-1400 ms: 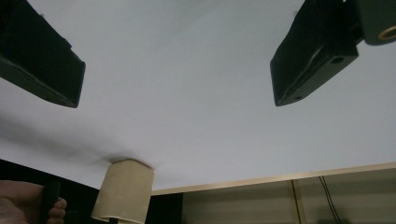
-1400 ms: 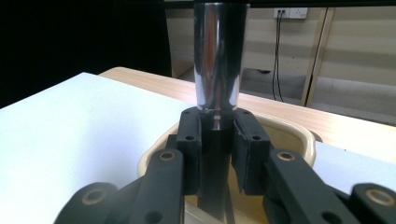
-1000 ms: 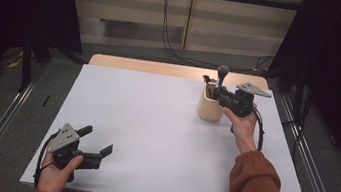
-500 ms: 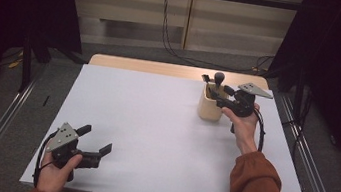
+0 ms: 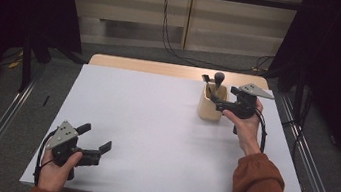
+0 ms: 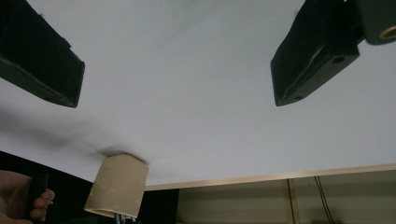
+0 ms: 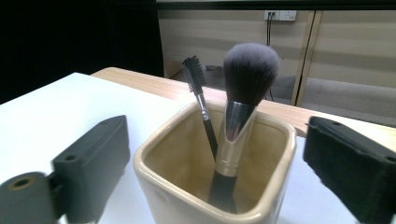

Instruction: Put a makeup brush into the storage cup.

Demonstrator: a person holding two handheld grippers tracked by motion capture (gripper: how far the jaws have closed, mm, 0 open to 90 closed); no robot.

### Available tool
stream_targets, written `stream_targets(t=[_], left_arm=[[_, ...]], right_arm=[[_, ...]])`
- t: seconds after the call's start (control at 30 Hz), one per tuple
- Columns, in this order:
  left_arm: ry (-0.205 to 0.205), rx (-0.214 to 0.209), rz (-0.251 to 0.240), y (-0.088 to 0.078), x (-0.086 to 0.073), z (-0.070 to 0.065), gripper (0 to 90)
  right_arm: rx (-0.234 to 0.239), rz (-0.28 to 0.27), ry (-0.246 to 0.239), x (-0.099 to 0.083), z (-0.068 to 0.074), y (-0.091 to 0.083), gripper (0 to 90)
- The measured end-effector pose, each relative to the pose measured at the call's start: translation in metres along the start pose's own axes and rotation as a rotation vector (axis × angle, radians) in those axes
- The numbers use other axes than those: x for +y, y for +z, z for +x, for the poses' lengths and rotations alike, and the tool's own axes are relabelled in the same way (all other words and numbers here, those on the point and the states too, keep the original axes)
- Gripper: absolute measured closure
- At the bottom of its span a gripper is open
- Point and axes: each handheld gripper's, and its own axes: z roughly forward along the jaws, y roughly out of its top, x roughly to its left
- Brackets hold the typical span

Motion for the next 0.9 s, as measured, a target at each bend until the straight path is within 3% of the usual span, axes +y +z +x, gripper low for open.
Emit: stream_targets(t=[0.27, 0.53, 0.9], left_arm=[[0.0, 0.01, -0.006, -0.003, 0.0, 0.002, 2.8], [-0.001, 0.007, -0.016, -0.01, -0.002, 0.002, 2.8], [-0.002, 0.01, -0.02, -0.009, -0.002, 0.002, 2.8]], right_arm=[[0.016, -0.003, 0.035, -0.001, 0.0, -0.007, 0.3], [0.015, 0.008, 0.057, -0.004, 0.001, -0.017, 0.4], [0.016, 0.004, 0.014, -0.01, 0.011, -0.032, 1.2]])
